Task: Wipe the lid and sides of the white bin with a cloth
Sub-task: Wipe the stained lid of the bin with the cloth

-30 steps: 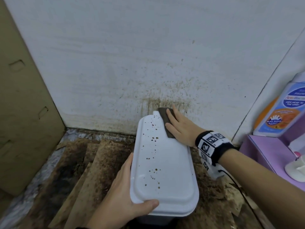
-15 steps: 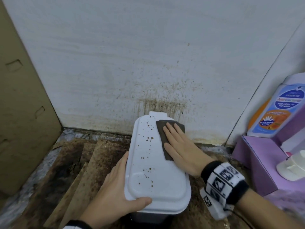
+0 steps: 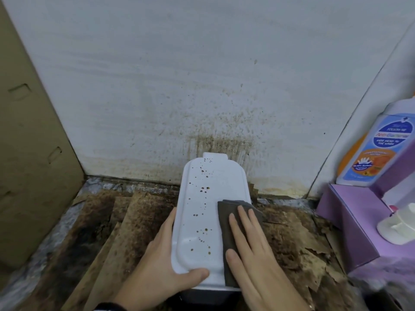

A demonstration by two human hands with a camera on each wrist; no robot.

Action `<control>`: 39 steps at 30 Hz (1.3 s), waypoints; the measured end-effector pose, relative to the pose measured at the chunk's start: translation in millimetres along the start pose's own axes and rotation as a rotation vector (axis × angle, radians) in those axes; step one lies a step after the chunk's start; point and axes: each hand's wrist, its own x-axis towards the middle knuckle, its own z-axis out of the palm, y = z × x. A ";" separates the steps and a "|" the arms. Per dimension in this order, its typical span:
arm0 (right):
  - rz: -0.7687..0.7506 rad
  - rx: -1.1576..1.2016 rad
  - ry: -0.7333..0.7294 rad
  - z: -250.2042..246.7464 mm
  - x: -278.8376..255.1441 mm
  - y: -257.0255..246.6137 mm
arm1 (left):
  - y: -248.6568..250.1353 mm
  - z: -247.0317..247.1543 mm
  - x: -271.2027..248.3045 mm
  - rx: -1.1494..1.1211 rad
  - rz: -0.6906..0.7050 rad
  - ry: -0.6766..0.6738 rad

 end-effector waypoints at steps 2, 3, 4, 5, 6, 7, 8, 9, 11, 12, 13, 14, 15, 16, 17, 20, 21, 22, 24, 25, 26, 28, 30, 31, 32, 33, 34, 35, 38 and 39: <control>-0.011 0.055 0.006 -8.8 4.5 -2.7 | 0.4 -0.6 1.6 -0.007 -0.006 -0.001; -0.026 0.058 -0.010 -13.3 8.4 -1.4 | -0.4 -0.5 2.1 -0.008 -0.013 -0.004; -0.037 0.041 -0.042 -18.6 14.2 1.0 | -1.8 -0.3 2.7 -0.012 -0.019 -0.007; -0.047 -0.005 -0.072 -24.2 21.9 4.1 | -3.2 -0.2 3.0 -0.018 -0.026 -0.010; -0.058 -0.051 -0.094 -29.1 31.5 8.0 | -4.3 0.0 3.1 -0.020 -0.031 -0.013; -0.066 -0.093 -0.106 -33.4 42.3 11.9 | -5.0 0.4 3.2 -0.022 -0.034 -0.015; -0.073 -0.126 -0.109 -35.8 54.5 17.3 | -5.0 0.9 3.4 -0.028 -0.032 -0.016; -0.068 -0.153 -0.110 -39.3 66.3 19.9 | -4.9 1.1 3.6 -0.034 -0.027 -0.015; -0.028 -0.143 -0.106 -44.6 95.4 29.7 | -5.3 1.2 4.3 -0.023 -0.023 -0.005; -0.012 -0.157 -0.115 -45.3 110.8 34.1 | -5.7 0.9 4.4 -0.008 -0.025 0.001; -0.005 -0.190 -0.102 -45.1 125.4 38.3 | -6.0 0.5 4.4 0.006 -0.027 0.006; -0.014 -0.231 -0.074 -43.7 139.9 44.1 | -6.0 0.1 4.6 0.017 -0.029 0.009; -0.019 -0.287 -0.076 -44.8 152.2 47.0 | -5.5 -0.1 5.2 0.022 -0.028 0.011; 0.019 -0.264 -0.066 -46.1 163.0 49.2 | -4.7 -0.2 6.1 0.025 -0.028 0.013; 0.061 -0.248 -0.066 -46.6 172.9 51.2 | -3.3 0.0 7.1 0.028 -0.024 0.013; -0.007 -0.291 -0.074 -51.3 189.8 51.8 | 1.4 -0.3 8.6 0.016 -0.015 0.012; -0.023 -0.330 -0.095 -53.7 192.4 52.0 | 1.7 -0.9 8.6 0.011 -0.015 0.011; -0.015 -0.343 -0.109 -55.6 193.9 52.2 | 1.7 -1.2 8.4 0.007 -0.018 0.007; -0.043 -0.354 -0.095 -58.8 195.4 52.5 | 0.0 -1.7 8.1 0.006 -0.028 -0.003; -0.059 -0.343 -0.093 -59.5 193.5 50.1 | -1.1 -2.3 8.3 0.008 -0.032 -0.007; -0.067 -0.340 -0.093 -58.6 192.4 49.2 | -2.4 -2.9 8.5 0.013 -0.034 -0.012; -0.068 -0.324 -0.092 -56.7 189.0 46.8 | -3.8 -4.3 8.7 0.039 -0.028 -0.021; -0.055 -0.353 -0.089 -53.7 179.9 43.1 | -4.1 -5.4 8.5 0.058 -0.024 -0.022; -0.044 -0.366 -0.093 -52.6 172.9 41.9 | -3.9 -5.5 8.6 0.060 -0.023 -0.020; -0.037 -0.374 -0.097 -52.7 163.0 38.8 | -2.9 -5.6 8.5 0.059 -0.025 -0.019; -0.033 -0.380 -0.101 -52.7 151.7 36.0 | -2.7 -5.0 8.2 0.055 -0.025 -0.019; -0.033 -0.390 -0.109 -52.9 139.6 33.2 | -2.2 -4.7 8.1 0.048 -0.024 -0.021; -0.041 -0.394 -0.121 -52.9 125.9 29.5 | -2.1 -4.3 8.0 0.040 -0.022 -0.024; -0.071 -0.385 -0.153 -50.9 79.3 17.0 | -3.7 -3.6 7.1 0.016 -0.014 -0.025; -0.081 -0.379 -0.155 -48.5 63.6 12.4 | -4.5 -3.4 6.8 0.009 -0.010 -0.025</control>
